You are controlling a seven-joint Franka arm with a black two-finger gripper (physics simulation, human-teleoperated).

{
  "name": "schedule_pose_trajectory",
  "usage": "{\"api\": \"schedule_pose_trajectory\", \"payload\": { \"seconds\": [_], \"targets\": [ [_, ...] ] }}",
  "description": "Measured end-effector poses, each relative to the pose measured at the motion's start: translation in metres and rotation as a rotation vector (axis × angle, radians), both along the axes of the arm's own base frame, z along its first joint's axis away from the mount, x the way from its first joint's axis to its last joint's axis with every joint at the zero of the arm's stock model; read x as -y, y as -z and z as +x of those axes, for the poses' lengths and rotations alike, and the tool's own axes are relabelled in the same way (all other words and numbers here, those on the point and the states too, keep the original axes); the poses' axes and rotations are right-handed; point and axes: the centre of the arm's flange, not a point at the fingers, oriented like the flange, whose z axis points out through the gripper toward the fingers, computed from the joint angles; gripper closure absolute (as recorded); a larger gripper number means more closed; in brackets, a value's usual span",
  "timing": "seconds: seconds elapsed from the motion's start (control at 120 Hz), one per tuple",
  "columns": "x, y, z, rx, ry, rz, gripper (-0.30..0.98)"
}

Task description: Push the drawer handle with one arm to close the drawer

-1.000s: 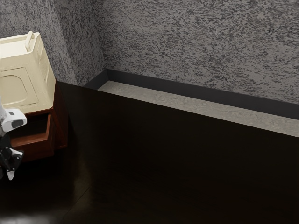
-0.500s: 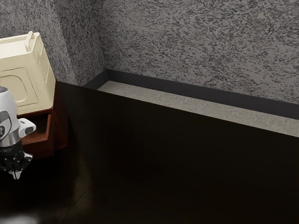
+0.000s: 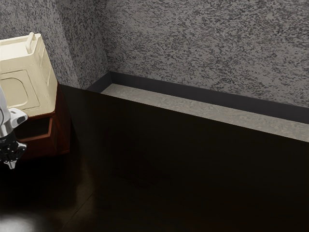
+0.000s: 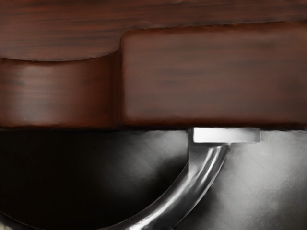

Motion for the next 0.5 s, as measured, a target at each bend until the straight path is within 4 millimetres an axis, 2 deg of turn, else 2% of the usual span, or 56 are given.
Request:
{"api": "schedule_pose_trajectory", "payload": {
  "seconds": [0.208,0.5],
  "targets": [
    [-0.013,-0.020,0.009,0.030,0.003,0.018,0.78],
    [-0.031,-0.019,0.023,0.021,0.019,0.007,0.78]
  ]
}}
